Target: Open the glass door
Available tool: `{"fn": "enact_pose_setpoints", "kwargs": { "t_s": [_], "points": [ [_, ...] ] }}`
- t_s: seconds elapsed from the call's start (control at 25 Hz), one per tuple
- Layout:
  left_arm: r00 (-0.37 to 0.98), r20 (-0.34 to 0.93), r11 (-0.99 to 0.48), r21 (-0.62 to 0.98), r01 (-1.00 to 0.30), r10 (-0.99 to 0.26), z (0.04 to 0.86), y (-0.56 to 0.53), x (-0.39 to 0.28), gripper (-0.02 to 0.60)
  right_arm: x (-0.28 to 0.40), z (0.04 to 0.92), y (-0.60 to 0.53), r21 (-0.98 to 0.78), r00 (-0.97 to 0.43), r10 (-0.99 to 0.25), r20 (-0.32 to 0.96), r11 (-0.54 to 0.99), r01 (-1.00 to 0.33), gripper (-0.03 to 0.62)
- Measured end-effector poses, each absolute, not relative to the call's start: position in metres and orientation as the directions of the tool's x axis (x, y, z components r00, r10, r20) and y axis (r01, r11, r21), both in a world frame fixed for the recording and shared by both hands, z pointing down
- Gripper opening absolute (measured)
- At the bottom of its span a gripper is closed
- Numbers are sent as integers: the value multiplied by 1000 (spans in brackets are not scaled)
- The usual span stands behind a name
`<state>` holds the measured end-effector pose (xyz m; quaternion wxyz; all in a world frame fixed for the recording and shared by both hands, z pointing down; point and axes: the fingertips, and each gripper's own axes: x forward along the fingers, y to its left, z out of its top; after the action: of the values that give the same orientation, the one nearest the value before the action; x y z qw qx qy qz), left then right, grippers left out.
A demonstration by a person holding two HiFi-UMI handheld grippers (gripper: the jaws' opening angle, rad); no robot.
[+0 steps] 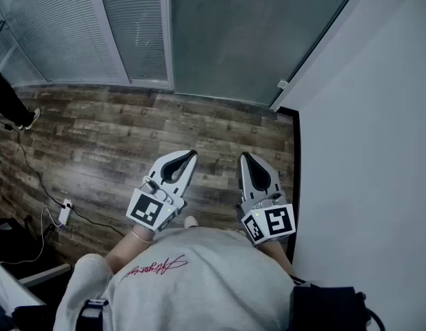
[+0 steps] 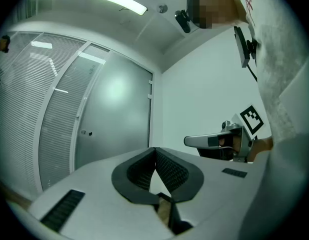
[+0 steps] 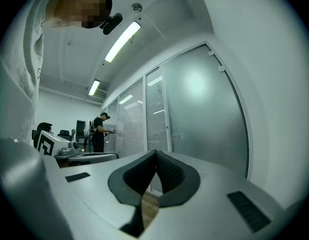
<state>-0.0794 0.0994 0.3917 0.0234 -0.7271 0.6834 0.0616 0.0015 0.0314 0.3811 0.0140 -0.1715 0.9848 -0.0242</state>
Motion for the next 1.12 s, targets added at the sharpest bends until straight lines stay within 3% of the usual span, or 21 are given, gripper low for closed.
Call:
{"fn": "enact_pose_setpoints", "kwargs": {
  "t_s": [1.12],
  "points": [
    [15,-99,-21,52,-998,-995,397,98,-100,12,-13,379,21,-73,-940,-338,-42,940,-334,18]
  ]
}}
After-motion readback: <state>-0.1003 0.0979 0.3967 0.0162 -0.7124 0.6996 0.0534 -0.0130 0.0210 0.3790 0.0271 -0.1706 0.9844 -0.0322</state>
